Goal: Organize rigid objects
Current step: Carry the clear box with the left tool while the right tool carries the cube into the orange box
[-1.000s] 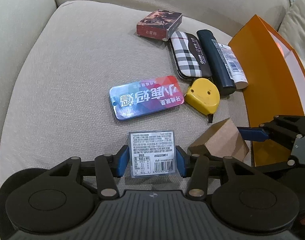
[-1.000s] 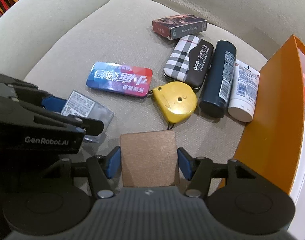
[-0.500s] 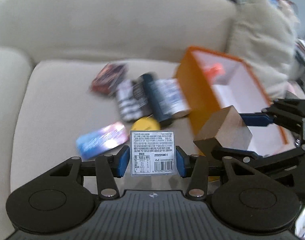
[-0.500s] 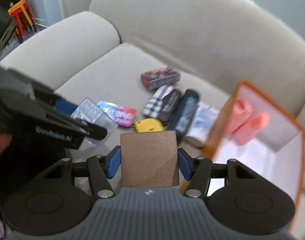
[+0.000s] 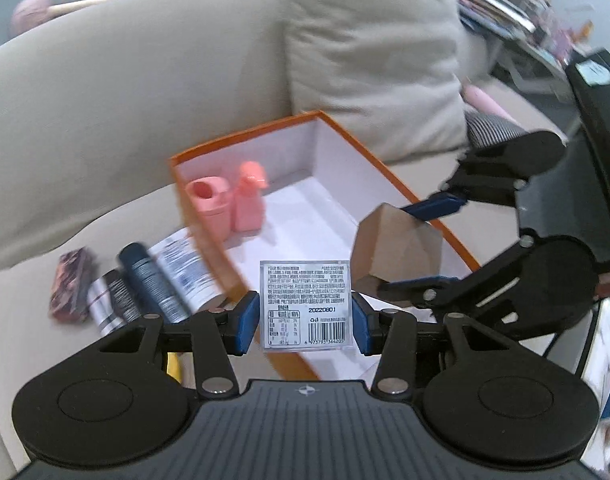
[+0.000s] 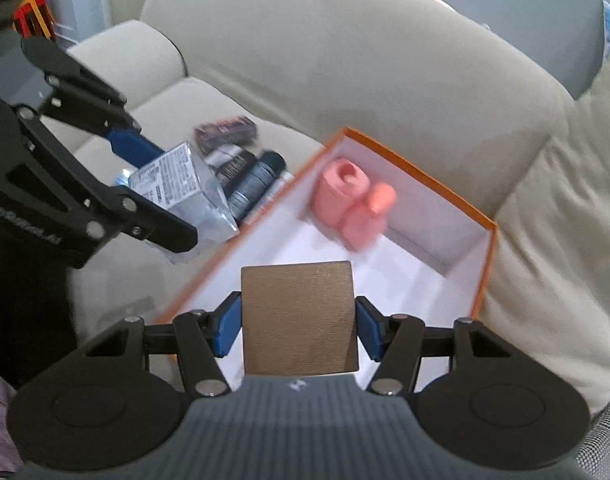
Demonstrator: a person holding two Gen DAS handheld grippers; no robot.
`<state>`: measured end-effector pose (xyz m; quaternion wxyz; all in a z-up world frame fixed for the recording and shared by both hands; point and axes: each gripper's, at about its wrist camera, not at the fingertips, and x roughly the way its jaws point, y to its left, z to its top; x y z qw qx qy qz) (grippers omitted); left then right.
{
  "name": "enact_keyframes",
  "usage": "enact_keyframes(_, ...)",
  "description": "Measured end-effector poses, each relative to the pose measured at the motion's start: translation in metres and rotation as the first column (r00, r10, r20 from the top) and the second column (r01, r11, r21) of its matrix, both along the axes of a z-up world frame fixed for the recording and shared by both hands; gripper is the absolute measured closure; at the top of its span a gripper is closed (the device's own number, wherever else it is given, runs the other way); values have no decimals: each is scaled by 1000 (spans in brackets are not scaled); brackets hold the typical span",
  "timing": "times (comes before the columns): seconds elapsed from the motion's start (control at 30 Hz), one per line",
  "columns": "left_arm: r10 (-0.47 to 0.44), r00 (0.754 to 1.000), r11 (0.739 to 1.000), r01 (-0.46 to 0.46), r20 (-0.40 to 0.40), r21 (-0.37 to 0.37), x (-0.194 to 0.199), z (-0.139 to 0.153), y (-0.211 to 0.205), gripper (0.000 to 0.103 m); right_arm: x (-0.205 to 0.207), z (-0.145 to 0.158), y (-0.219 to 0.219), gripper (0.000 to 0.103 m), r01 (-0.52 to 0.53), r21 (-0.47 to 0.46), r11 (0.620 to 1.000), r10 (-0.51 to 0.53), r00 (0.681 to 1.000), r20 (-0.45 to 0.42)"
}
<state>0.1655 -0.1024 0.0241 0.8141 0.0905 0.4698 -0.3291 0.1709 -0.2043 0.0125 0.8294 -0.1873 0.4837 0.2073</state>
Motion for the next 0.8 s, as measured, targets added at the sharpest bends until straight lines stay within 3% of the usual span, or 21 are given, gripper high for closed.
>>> enact_keyframes(0.23,-124,992,989,126,-26,80,25,-30,-39,49,27,-37,-22,42,-60,-54,997,56,996,-71)
enact_keyframes(0.43,-232,972,963,234,-27,130,53,-57,-59,50,59,-69,-30,42,-215,-135,967,206,975,-80)
enact_keyframes(0.6,-297,954,939,298,-28,169,73,-76,-76,50,86,-93,-32,42,-372,-245,895,369,928,-61)
enact_keyframes(0.8,-331,943,928,329,-24,177,94,-94,-87,50,114,-128,-32,42,-527,-386,757,534,839,-98)
